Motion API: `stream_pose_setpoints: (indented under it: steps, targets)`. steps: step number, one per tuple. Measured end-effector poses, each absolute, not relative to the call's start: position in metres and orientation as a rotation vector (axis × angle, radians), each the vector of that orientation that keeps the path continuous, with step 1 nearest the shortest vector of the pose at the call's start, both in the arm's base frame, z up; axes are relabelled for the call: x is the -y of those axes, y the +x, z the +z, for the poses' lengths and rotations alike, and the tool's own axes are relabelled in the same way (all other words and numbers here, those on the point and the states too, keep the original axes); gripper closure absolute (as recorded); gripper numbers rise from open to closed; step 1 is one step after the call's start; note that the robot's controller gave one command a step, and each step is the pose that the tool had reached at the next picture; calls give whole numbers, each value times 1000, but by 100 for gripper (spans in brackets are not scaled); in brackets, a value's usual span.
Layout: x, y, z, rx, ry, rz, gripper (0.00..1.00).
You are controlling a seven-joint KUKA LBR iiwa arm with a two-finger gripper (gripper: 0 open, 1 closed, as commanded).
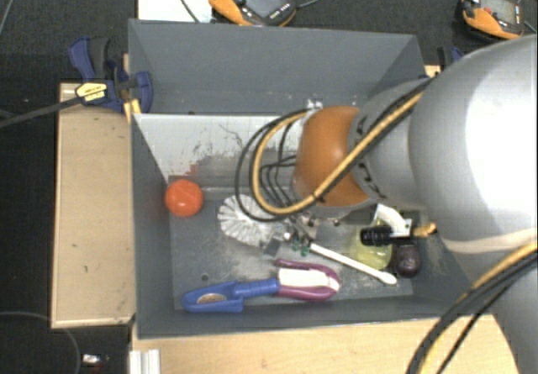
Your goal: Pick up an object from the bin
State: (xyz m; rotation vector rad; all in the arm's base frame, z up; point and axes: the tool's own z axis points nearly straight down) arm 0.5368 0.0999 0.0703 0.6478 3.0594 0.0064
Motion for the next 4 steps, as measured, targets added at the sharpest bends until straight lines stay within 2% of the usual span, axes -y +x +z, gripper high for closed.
stream_pose_setpoints:
  steps: [2, 4]
  targets:
    - [-99, 535, 134, -3068, 645, 2, 100]
    - [-99, 535, 172, -3068, 638, 3, 100]
